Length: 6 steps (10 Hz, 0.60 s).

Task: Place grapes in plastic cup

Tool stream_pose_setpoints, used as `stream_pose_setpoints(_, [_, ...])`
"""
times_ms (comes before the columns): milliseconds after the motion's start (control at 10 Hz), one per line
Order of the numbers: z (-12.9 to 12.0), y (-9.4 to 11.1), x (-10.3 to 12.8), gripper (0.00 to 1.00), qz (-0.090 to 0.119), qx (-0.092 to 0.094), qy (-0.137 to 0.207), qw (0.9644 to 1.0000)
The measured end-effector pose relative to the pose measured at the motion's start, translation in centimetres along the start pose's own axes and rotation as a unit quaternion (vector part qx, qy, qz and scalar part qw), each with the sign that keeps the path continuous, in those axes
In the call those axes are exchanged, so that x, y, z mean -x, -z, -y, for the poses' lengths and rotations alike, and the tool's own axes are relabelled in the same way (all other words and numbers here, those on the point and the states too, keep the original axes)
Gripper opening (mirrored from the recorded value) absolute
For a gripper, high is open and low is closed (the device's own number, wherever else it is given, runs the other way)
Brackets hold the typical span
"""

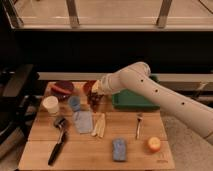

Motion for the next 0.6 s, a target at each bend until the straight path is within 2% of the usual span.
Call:
stream_pose_setpoints(300, [3.8,-2.0,-1.0,0.00,0.015,-0.038,0.029,0.9988])
stream_pose_setpoints(500, [6.2,-3.1,-1.7,0.00,0.021,-0.063,0.050,0.9965])
stream_pose_setpoints(600, [7.3,-3.6,-1.9,0.00,0.023,-0.070,0.062,0.9954])
